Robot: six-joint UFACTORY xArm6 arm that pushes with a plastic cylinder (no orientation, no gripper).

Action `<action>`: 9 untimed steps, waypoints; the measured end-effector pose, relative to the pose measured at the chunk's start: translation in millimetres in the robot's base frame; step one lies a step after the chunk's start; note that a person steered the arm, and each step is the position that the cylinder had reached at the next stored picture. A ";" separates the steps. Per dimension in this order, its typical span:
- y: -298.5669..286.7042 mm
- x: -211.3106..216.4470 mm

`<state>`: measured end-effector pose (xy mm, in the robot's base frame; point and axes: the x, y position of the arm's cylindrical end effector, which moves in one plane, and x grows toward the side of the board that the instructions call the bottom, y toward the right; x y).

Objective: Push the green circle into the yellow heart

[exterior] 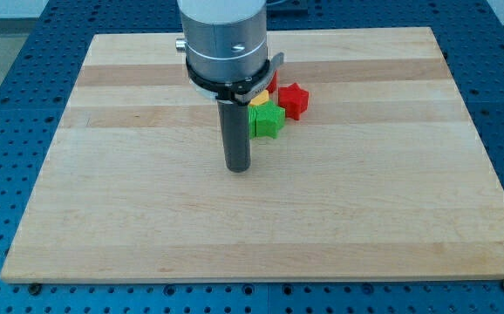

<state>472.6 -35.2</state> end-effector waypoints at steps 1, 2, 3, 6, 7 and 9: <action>5.8 -52.2; 5.9 -61.1; 6.7 -100.4; 3.5 -30.9; 12.3 -13.8; 85.1 -13.5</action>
